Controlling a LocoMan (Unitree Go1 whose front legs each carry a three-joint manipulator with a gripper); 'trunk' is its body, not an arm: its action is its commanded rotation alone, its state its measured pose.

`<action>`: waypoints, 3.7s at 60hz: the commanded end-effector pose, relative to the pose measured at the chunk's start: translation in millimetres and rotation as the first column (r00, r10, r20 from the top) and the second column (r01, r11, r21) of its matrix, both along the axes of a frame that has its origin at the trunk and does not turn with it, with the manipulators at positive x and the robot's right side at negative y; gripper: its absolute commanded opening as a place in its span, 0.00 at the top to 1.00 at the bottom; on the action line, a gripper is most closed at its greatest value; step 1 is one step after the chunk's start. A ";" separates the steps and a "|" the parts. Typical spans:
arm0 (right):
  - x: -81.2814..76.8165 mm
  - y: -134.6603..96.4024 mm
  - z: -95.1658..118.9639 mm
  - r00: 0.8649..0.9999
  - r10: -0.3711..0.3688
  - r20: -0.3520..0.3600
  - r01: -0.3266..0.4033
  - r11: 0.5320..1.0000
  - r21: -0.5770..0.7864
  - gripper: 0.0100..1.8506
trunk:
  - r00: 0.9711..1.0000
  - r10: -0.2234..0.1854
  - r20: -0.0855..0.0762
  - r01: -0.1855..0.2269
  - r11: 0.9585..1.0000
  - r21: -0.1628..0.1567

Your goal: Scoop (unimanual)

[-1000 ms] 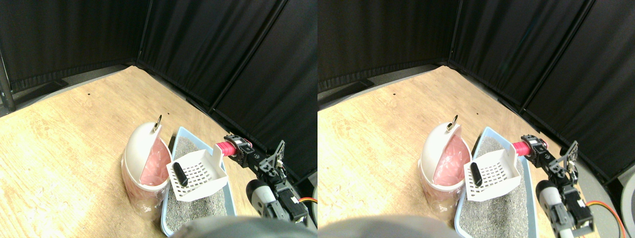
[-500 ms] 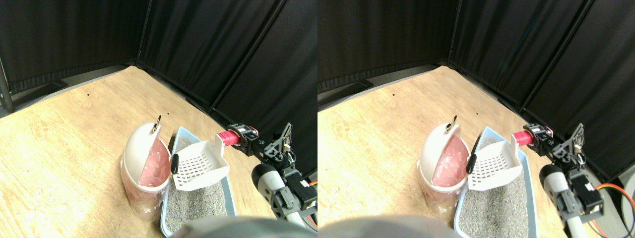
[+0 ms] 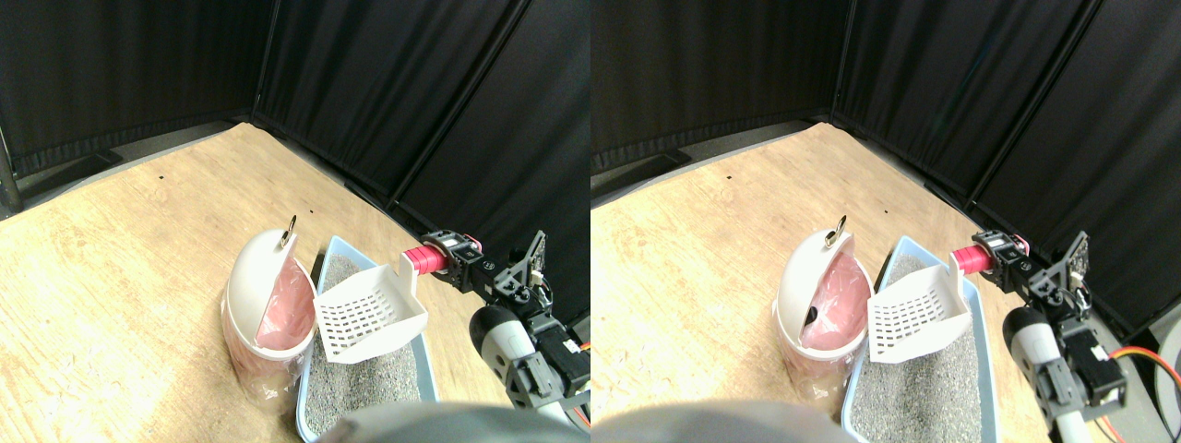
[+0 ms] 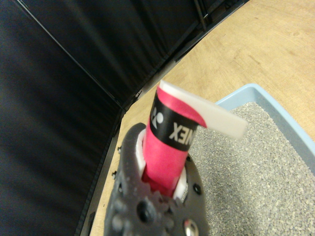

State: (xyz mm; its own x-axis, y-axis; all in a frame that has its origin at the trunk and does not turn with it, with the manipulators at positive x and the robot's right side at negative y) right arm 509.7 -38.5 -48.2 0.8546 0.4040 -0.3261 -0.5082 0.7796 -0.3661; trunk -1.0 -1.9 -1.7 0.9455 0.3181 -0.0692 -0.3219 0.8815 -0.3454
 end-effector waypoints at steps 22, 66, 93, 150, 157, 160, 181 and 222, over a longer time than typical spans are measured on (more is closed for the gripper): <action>-1.5 -18.0 8.4 0.993 -0.076 0.089 0.060 0.984 0.166 0.97 | 0.999 -0.035 0.003 0.035 0.999 0.029; -1.1 -125.4 -11.6 0.931 -0.302 0.206 0.154 0.836 0.527 0.97 | 0.986 -0.168 -0.023 0.170 0.976 0.139; -14.0 -168.9 -42.2 0.883 -0.399 0.246 0.185 0.779 0.600 0.97 | 0.973 -0.226 -0.046 0.230 0.956 0.181; -39.5 -190.9 -117.1 0.874 -0.474 0.104 0.285 0.674 0.681 0.97 | 0.969 -0.234 -0.083 0.246 0.950 0.190; -43.2 -183.8 -117.1 0.875 -0.479 0.075 0.305 0.663 0.684 0.97 | 0.969 -0.231 -0.088 0.244 0.952 0.184; -44.2 -182.3 -117.7 0.874 -0.480 0.074 0.307 0.663 0.682 0.97 | 0.970 -0.229 -0.086 0.241 0.953 0.182; -50.9 -167.3 -124.8 0.872 -0.489 -0.002 0.357 0.635 0.685 0.97 | 0.971 -0.220 -0.091 0.233 0.957 0.172; -44.3 -180.9 -167.8 0.812 -0.577 -0.088 0.491 0.595 0.636 0.97 | 0.968 -0.230 -0.103 0.245 0.954 0.172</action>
